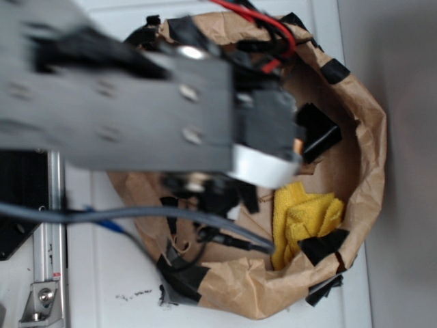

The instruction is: Grab the yellow cloth.

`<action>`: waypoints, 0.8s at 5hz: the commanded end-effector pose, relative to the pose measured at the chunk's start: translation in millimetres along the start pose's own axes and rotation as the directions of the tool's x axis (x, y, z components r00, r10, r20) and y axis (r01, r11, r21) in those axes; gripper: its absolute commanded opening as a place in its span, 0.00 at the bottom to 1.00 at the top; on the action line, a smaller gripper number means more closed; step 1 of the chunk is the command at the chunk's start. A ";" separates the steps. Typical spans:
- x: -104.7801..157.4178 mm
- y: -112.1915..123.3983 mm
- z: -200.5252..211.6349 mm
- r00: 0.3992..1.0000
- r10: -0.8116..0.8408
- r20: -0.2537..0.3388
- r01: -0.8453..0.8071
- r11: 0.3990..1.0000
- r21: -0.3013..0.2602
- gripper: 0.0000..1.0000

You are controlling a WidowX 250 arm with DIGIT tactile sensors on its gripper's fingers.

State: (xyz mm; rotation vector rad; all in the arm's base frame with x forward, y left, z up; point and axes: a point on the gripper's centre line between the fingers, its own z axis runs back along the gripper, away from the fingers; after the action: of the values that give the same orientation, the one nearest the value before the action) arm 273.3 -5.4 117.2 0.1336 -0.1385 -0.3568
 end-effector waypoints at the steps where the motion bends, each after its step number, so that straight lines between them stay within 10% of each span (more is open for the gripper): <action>1: 33.4 -41.5 -27.2 0.936 -0.327 0.129 0.327 0.945 0.022 1.00; 4: 61.2 -84.7 -71.9 0.868 -0.413 0.275 0.450 0.889 -0.085 1.00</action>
State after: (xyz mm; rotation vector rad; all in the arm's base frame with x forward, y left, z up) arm 311.2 -85.3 28.8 -0.0420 -0.2870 -0.7997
